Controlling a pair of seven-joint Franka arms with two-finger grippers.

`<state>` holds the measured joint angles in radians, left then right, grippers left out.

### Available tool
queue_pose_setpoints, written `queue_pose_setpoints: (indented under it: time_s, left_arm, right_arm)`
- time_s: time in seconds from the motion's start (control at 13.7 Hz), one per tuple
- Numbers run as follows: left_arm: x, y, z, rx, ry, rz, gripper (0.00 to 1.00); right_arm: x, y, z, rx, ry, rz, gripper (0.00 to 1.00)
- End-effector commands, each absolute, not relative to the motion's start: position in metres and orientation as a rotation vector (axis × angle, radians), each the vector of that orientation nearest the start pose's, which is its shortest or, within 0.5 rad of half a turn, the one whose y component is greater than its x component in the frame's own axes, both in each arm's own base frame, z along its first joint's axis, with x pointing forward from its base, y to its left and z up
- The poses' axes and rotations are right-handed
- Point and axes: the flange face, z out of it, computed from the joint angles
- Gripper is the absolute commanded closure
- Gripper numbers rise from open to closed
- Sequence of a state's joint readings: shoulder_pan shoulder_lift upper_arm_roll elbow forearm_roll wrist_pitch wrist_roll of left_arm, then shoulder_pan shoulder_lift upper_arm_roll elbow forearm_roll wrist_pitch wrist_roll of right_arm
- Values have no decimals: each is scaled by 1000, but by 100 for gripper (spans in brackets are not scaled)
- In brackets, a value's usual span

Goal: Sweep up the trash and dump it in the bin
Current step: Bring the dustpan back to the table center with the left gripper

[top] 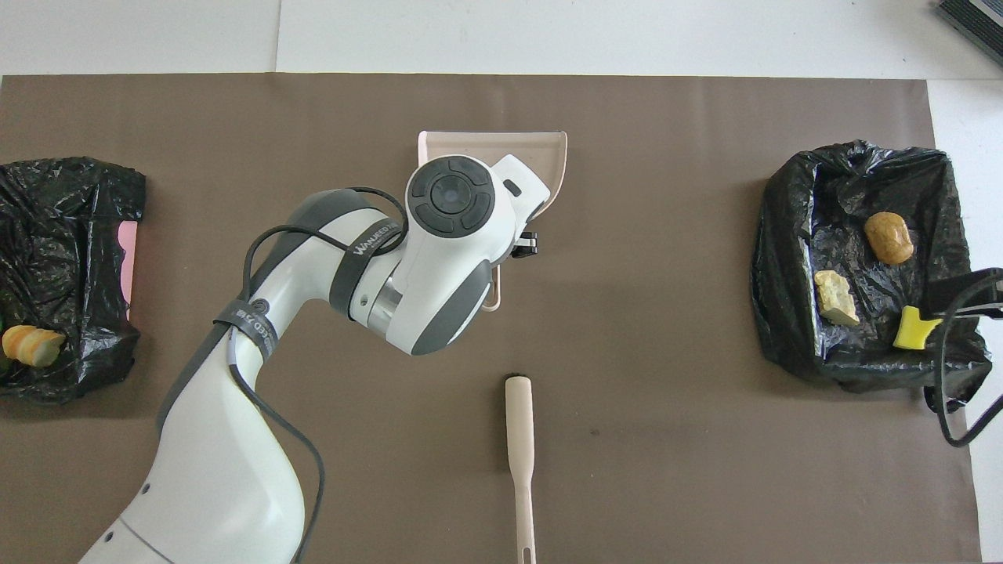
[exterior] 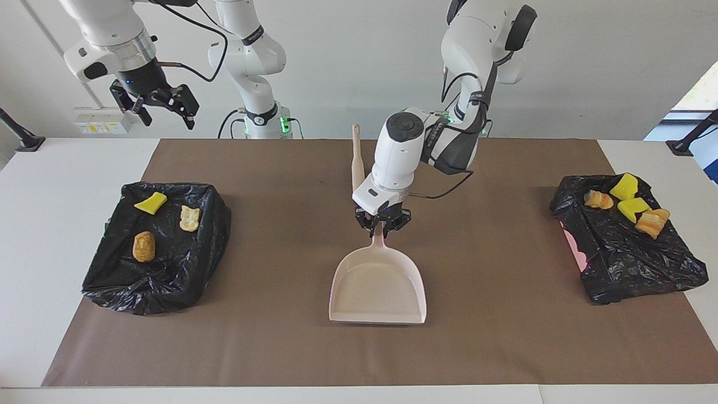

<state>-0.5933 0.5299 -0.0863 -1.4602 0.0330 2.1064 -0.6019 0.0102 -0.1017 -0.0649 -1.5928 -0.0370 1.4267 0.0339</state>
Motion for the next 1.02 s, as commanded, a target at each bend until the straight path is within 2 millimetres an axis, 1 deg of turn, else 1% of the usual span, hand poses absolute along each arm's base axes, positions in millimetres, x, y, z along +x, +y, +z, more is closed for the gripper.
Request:
queue_pose_setpoints:
  time_s: [0.0,0.15,0.22,0.29,0.37,0.51,0.59,0.66,0.73,0.8,0.95]
  left_arm:
    - [563,-461,375,-3189,123,-177,100]
    - [561,-461,369,-3185,121,-165,100]
    - [560,-460,366,-3182,118,-153,87]
    - [562,-457,366,-3181,114,-155,56]
    - [565,-454,366,-3178,111,-158,36]
    - [575,-441,376,-3183,88,-181,19]
    - [577,-438,383,-3185,89,-195,0]
    - [581,-425,400,-3190,85,-215,0]
    - [589,-407,417,-3188,97,-234,0]
    - [595,-384,436,-3186,122,-262,0]
    - [593,-341,461,-3163,209,-273,0]
  right_arm:
    - [504,-34,660,-3146,106,97,0]
    - [504,-35,661,-3149,104,85,0]
    - [505,-34,660,-3157,103,86,0]
    - [508,-34,661,-3159,100,50,0]
    - [509,-34,661,-3161,98,38,0]
    - [511,-30,663,-3178,76,14,0]
    - [512,-29,662,-3186,58,12,0]
    - [512,-28,662,-3186,55,9,0]
    - [512,-28,662,-3185,55,7,0]
    - [512,-26,662,-3170,65,6,0]
    - [511,-25,662,-3166,60,18,0]
